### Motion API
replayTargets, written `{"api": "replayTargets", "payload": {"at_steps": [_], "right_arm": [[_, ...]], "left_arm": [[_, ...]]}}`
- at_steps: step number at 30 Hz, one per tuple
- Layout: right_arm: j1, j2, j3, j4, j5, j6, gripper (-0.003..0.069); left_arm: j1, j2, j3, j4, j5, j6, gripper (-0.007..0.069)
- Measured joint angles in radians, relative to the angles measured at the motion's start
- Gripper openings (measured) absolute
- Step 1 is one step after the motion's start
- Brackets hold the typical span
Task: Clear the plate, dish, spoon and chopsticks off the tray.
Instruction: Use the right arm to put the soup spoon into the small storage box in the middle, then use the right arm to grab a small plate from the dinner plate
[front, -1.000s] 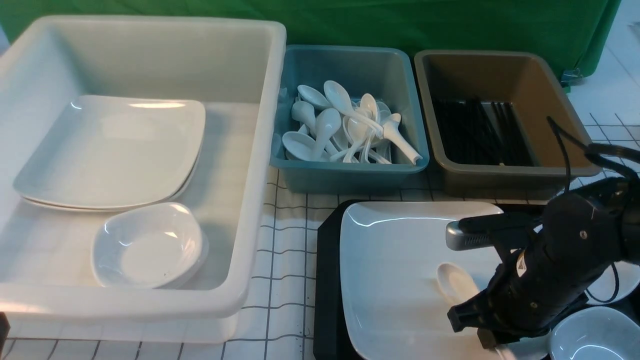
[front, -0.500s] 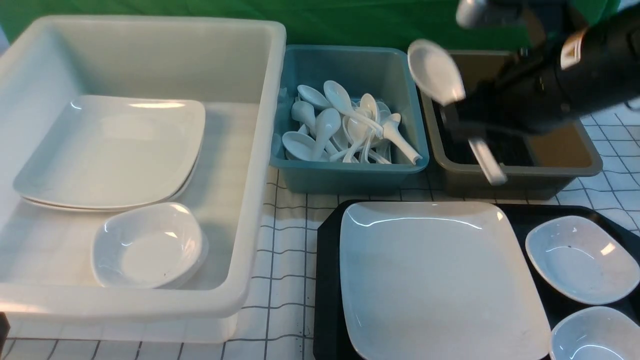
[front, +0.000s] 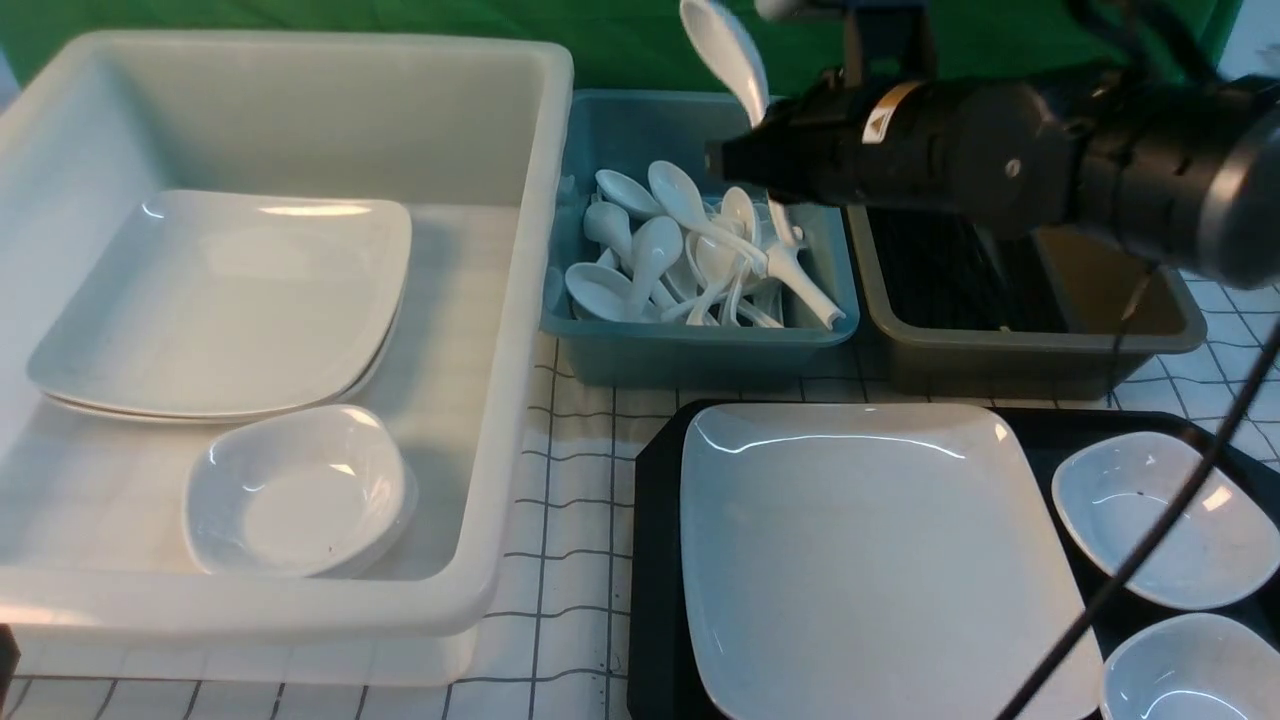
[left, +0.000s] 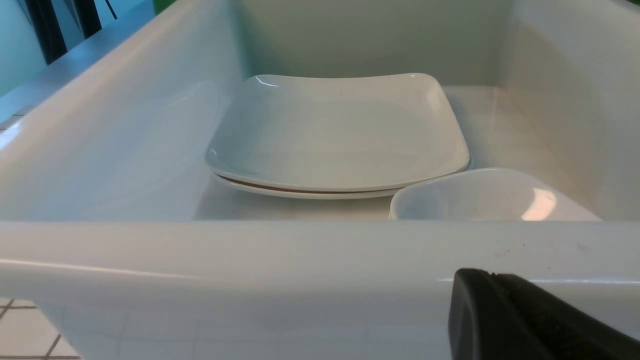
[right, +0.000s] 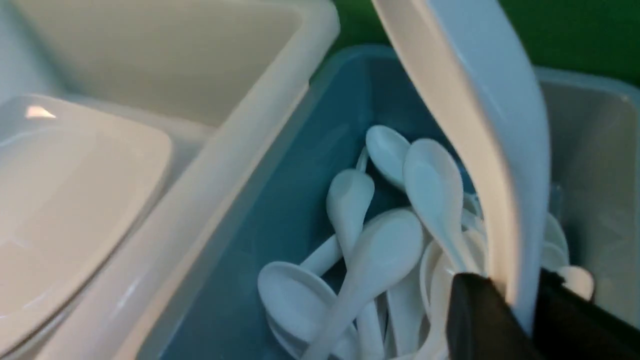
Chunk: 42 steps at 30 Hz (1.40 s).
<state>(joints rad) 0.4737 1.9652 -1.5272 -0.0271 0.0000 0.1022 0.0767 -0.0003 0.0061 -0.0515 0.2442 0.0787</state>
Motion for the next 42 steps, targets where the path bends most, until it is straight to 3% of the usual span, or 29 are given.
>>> {"api": "replayTargets", "payload": {"at_steps": [4, 8, 10, 15, 19, 20, 24, 29, 33, 38, 42], "right_arm": [[0.0, 0.058, 0.001, 0.001, 0.0, 0.065, 0.036], [0.0, 0.041, 0.001, 0.001, 0.074, 0.1, 0.0393], [0.0, 0.025, 0.001, 0.001, 0.106, 0.1, 0.0382], [0.0, -0.182, 0.001, 0.001, 0.339, 0.036, 0.0166], [0.0, -0.379, 0.0, 0.001, 0.552, -0.079, 0.004], [0.0, -0.379, 0.0, 0.001, 0.552, -0.084, 0.0036], [0.0, -0.588, 0.008, 0.0, 0.893, -0.121, 0.003], [0.0, -0.723, 0.142, -0.008, 1.074, -0.083, 0.003], [0.0, -0.795, 0.326, -0.044, 1.095, -0.027, 0.003], [0.0, -0.842, 0.608, -0.083, 1.077, 0.143, 0.0036], [0.0, -0.843, 0.841, -0.018, 0.971, 0.211, 0.0119]], "left_arm": [[0.0, 0.0, 0.0, 0.0, 0.0, 0.002, 0.0021], [0.0, 0.0, 0.0, 0.0, 0.0, 0.002, 0.0021], [0.0, 0.0, 0.0, 0.0, 0.0, 0.002, 0.0021], [0.0, 0.0, 0.0, 0.0, 0.0, 0.001, 0.0021], [0.0, 0.0, 0.0, 0.0, 0.0, 0.001, 0.0021], [0.0, 0.0, 0.0, 0.0, 0.0, 0.001, 0.0021], [0.0, 0.0, 0.0, 0.0, 0.0, 0.0, 0.0021], [0.0, 0.0, 0.0, 0.0, 0.0, 0.0, 0.0021], [0.0, 0.0, 0.0, 0.0, 0.0, 0.0, 0.0021], [0.0, 0.0, 0.0, 0.0, 0.0, 0.0, 0.0021], [0.0, 0.0, 0.0, 0.0, 0.0, 0.002, 0.0021]]}}
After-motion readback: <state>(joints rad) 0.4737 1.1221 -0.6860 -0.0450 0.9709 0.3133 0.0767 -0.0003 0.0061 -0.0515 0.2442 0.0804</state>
